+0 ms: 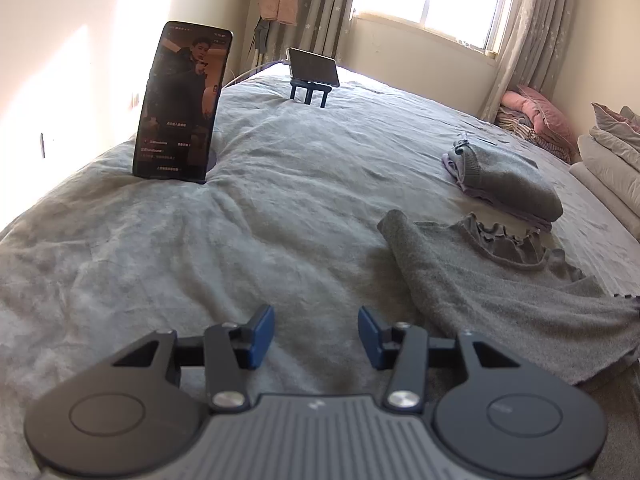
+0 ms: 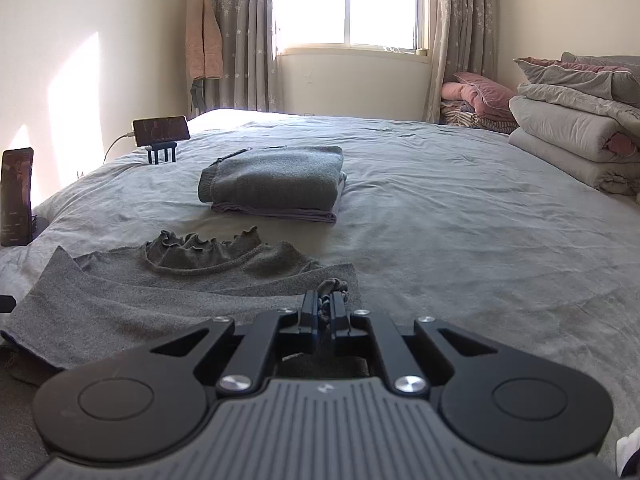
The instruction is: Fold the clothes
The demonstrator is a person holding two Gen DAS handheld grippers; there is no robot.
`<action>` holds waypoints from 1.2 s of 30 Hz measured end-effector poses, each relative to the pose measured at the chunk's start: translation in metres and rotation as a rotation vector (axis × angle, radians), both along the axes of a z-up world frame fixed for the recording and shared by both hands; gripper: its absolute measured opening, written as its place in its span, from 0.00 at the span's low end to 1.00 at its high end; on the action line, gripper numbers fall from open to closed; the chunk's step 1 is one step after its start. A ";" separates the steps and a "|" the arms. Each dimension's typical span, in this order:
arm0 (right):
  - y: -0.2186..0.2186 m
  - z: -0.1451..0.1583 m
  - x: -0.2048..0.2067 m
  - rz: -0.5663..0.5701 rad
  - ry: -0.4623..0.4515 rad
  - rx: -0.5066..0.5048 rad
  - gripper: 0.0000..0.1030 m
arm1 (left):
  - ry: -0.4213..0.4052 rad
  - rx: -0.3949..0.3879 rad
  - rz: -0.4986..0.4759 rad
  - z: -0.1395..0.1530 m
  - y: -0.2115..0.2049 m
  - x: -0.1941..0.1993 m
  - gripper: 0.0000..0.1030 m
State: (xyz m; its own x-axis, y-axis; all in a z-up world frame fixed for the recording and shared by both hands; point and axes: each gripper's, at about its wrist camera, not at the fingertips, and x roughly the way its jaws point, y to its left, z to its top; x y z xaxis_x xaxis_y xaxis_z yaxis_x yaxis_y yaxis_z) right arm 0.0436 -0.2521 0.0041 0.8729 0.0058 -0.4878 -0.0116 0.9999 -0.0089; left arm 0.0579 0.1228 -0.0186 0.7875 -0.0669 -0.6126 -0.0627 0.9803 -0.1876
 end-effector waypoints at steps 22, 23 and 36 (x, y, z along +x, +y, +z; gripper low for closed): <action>-0.019 -0.010 0.008 -0.021 0.042 -0.035 0.06 | 0.011 0.236 -0.475 0.006 -0.059 -0.028 0.49; -0.019 -0.011 0.008 -0.021 0.045 -0.034 0.06 | 0.014 0.259 -0.469 0.004 -0.061 -0.028 0.44; -0.027 -0.003 0.010 0.036 0.084 0.048 0.11 | 0.125 0.185 -0.370 0.013 -0.032 -0.022 0.21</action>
State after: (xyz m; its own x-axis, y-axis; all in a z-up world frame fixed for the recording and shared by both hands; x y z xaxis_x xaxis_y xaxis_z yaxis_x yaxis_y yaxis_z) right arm 0.0533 -0.2790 0.0012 0.8275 0.0621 -0.5580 -0.0466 0.9980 0.0418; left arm 0.0357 0.0906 -0.0052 0.6503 -0.2106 -0.7299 0.2884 0.9573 -0.0193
